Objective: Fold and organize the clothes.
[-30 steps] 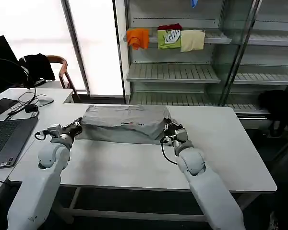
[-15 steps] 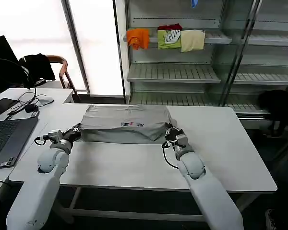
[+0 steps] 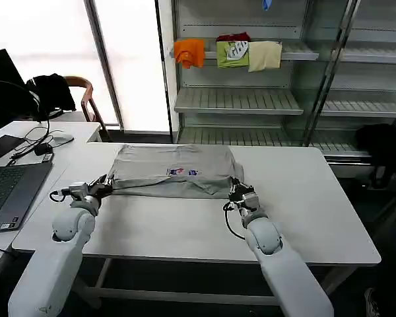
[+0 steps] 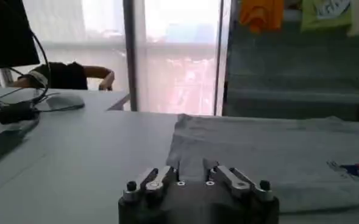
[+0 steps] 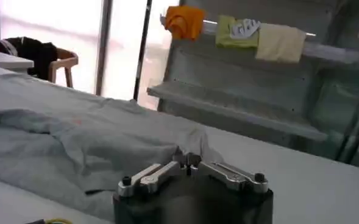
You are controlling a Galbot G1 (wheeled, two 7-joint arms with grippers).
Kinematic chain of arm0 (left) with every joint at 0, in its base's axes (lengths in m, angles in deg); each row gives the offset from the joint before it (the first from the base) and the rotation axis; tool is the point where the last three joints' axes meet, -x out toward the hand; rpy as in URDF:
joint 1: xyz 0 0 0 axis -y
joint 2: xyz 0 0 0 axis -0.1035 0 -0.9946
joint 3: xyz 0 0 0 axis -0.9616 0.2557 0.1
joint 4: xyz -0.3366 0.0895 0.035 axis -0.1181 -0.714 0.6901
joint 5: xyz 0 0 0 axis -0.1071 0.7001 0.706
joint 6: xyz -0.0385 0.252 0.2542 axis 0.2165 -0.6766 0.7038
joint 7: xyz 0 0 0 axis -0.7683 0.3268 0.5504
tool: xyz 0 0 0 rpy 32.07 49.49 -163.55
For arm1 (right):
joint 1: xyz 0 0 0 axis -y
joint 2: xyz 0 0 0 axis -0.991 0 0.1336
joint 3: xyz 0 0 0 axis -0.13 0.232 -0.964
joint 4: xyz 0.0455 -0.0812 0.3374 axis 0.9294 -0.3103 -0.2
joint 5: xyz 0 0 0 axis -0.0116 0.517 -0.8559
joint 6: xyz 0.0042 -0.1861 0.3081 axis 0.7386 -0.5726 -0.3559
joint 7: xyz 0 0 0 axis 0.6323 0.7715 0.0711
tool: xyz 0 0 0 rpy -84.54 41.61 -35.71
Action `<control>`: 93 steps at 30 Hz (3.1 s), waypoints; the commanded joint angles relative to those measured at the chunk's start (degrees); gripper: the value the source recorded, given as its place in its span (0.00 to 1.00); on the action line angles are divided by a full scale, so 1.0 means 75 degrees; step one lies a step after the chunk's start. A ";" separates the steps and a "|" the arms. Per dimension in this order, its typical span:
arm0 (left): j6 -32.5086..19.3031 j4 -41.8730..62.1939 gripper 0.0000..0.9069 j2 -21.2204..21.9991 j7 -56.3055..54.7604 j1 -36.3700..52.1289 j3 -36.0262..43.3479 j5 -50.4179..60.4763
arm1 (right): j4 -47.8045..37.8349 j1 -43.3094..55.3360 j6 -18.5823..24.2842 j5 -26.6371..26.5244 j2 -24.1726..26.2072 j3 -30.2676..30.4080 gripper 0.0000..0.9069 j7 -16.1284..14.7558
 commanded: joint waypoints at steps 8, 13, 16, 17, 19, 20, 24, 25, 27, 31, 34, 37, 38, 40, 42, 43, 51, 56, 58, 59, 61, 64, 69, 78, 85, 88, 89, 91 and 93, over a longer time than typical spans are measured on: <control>0.0258 -0.0647 1.00 -0.0431 0.0035 -0.0225 -0.0119 0.0470 | 0.0642 0.0018 -0.1445 -0.0115 0.0137 -0.0118 1.00 0.0637; 0.0448 -0.1091 1.00 -0.0672 0.0055 -0.0450 -0.0219 0.0460 | 0.1083 -0.0120 -0.1446 0.0013 0.0412 -0.0256 1.00 0.0657; 0.0498 -0.1293 1.00 -0.0732 0.0078 -0.0634 -0.0322 0.0426 | 0.1419 -0.0338 -0.1393 0.0270 0.0528 -0.0505 1.00 0.0638; 0.0498 -0.1324 1.00 -0.0728 0.0084 -0.0692 -0.0345 0.0409 | 0.1526 -0.0445 -0.1258 0.0238 0.0570 -0.0585 1.00 0.0567; 0.0521 -0.1403 1.00 -0.0707 0.0104 -0.0792 -0.0392 0.0191 | 0.1753 -0.0657 -0.0718 0.0248 0.0710 -0.0722 1.00 0.0396; 0.0546 -0.1451 1.00 -0.0694 0.0129 -0.0843 -0.0417 0.0039 | 0.1835 -0.0809 -0.0259 0.0250 0.0770 -0.0778 1.00 0.0260; 0.0671 -0.1382 1.00 -0.0566 0.0280 -0.0904 -0.0464 -0.0407 | 0.2079 -0.1367 0.0477 -0.0069 0.0970 -0.0856 1.00 -0.0332; 0.0668 -0.1292 1.00 -0.0533 0.0311 -0.0898 -0.0463 -0.0408 | 0.2059 -0.1485 0.0557 -0.0134 0.0972 -0.0860 1.00 -0.0382; 0.0657 -0.1066 1.00 -0.0449 0.0337 -0.0874 -0.0463 -0.0409 | 0.1974 -0.1632 0.0530 -0.0380 0.0935 -0.0860 1.00 -0.0344; 0.0620 -0.0691 1.00 -0.0417 0.0486 -0.0790 -0.0485 -0.0444 | 0.1623 -0.1752 0.0456 -0.0770 0.0778 -0.0862 1.00 -0.0231; 0.0582 -0.0430 1.00 -0.0416 0.0525 -0.0664 -0.0497 -0.0464 | 0.1443 -0.1711 0.0418 -0.0847 0.0692 -0.0816 1.00 -0.0241; 0.0502 -0.0089 1.00 -0.0392 0.0576 -0.0473 -0.0490 -0.0464 | 0.1245 -0.1559 0.0415 -0.0839 0.0613 -0.0743 1.00 -0.0274; 0.0495 0.0044 1.00 -0.0375 0.0574 -0.0425 -0.0493 -0.0456 | 0.1211 -0.1528 0.0425 -0.0829 0.0593 -0.0716 1.00 -0.0277; 0.0447 0.0212 1.00 -0.0370 0.0600 -0.0355 -0.0489 -0.0454 | 0.1016 -0.1343 0.0449 -0.0789 0.0498 -0.0625 0.96 -0.0310; 0.0417 0.0293 1.00 -0.0364 0.0639 -0.0338 -0.0485 -0.0459 | 0.0866 -0.1181 0.0470 -0.0759 0.0432 -0.0529 0.90 -0.0353; 0.0408 0.0327 1.00 -0.0350 0.0649 -0.0326 -0.0481 -0.0457 | 0.0785 -0.1093 0.0470 -0.0736 0.0398 -0.0483 0.87 -0.0362; 0.0339 0.0618 0.63 -0.0231 0.0743 -0.0246 -0.0465 -0.0463 | 0.0283 -0.0732 0.0418 -0.0411 0.0152 -0.0153 0.72 -0.0481; 0.0316 0.0577 0.02 -0.0142 0.0779 -0.0317 -0.0425 -0.0460 | -0.0153 -0.0595 0.0334 -0.0407 0.0006 -0.0120 0.09 -0.0585; 0.0301 0.0555 0.02 -0.0130 0.0791 -0.0341 -0.0421 -0.0463 | -0.0231 -0.0576 0.0313 -0.0432 -0.0008 -0.0099 0.00 -0.0634; 0.0295 0.0525 0.02 -0.0131 0.0814 -0.0359 -0.0418 -0.0462 | -0.0249 -0.0574 0.0293 -0.0445 -0.0011 -0.0092 0.00 -0.0659; 0.0280 0.0454 0.02 -0.0157 0.0859 -0.0401 -0.0398 -0.0460 | -0.0260 -0.0577 0.0281 -0.0453 -0.0005 -0.0071 0.00 -0.0706; 0.0269 0.0302 0.01 -0.0171 0.0864 -0.0457 -0.0384 -0.0440 | -0.0232 -0.0596 0.0244 -0.0454 0.0014 -0.0067 0.00 -0.0750; 0.0271 0.0084 0.00 -0.0230 0.0897 -0.0490 -0.0404 -0.0482 | -0.0198 -0.0668 0.0077 -0.0543 0.0032 -0.0119 0.00 -0.0731; 0.0293 -0.0084 0.01 -0.0317 0.0921 -0.0517 -0.0348 -0.0467 | 0.0464 -0.0822 -0.0119 -0.0908 0.0200 -0.0180 0.00 -0.0589; 0.0307 -0.0198 0.01 -0.0333 0.0916 -0.0544 -0.0339 -0.0442 | 0.0915 -0.0927 -0.0380 -0.1269 0.0250 -0.0197 1.00 -0.0222; 0.0305 -0.0241 0.01 -0.0358 0.0925 -0.0590 -0.0343 -0.0429 | 0.1045 -0.0991 -0.0304 -0.1259 0.0288 -0.0187 1.00 -0.0220; 0.0308 -0.0249 0.01 -0.0356 0.0915 -0.0593 -0.0349 -0.0426 | 0.1062 -0.1019 -0.0317 -0.1262 0.0292 -0.0188 1.00 -0.0195; 0.0310 -0.0255 0.01 -0.0365 0.0909 -0.0588 -0.0363 -0.0428 | 0.1058 -0.1059 -0.0309 -0.1264 0.0293 -0.0192 1.00 -0.0139; 0.0315 -0.0271 0.01 -0.0389 0.0915 -0.0596 -0.0364 -0.0429 | 0.1059 -0.1090 -0.0283 -0.1278 0.0279 -0.0228 1.00 -0.0104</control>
